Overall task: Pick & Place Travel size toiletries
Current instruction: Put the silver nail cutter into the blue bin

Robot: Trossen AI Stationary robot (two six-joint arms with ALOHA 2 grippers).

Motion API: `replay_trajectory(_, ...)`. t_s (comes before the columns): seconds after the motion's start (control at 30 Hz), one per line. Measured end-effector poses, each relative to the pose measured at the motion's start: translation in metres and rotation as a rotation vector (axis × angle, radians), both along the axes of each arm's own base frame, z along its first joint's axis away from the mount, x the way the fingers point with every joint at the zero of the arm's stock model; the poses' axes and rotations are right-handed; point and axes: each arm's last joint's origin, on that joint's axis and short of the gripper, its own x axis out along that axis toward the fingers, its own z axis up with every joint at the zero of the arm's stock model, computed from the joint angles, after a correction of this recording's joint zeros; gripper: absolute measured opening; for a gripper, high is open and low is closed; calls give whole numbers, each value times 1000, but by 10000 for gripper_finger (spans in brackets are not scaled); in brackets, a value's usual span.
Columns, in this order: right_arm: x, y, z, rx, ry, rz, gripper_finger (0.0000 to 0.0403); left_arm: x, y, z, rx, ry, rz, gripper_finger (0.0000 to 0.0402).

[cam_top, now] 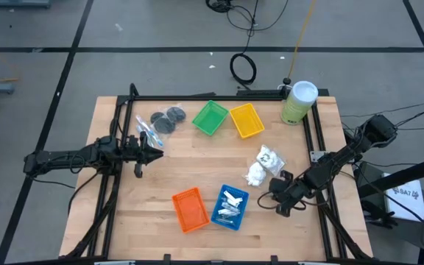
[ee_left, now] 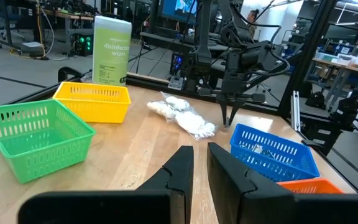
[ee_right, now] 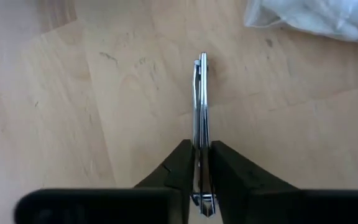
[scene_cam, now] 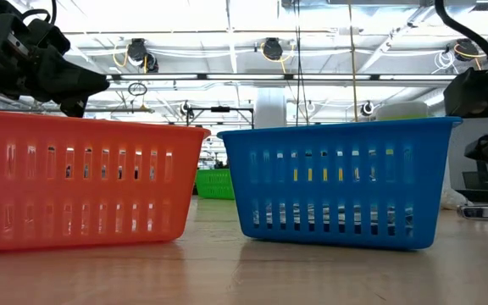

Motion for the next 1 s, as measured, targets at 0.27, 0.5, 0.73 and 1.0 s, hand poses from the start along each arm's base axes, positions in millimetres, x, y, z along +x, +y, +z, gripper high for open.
replay_trajectory(0.27,15,10,8,59,-206,102,37,0,0,0,0,0,0,44)
replay_trajectory(0.5,30,21,30,132,-483,228,31,0,0,0,-1,5,0,44)
replay_trajectory(0.73,41,29,53,155,-757,306,34,0,0,0,0,1,0,44)
replay_trajectory(1.0,49,32,74,136,-967,273,28,0,0,0,0,1,0,44)
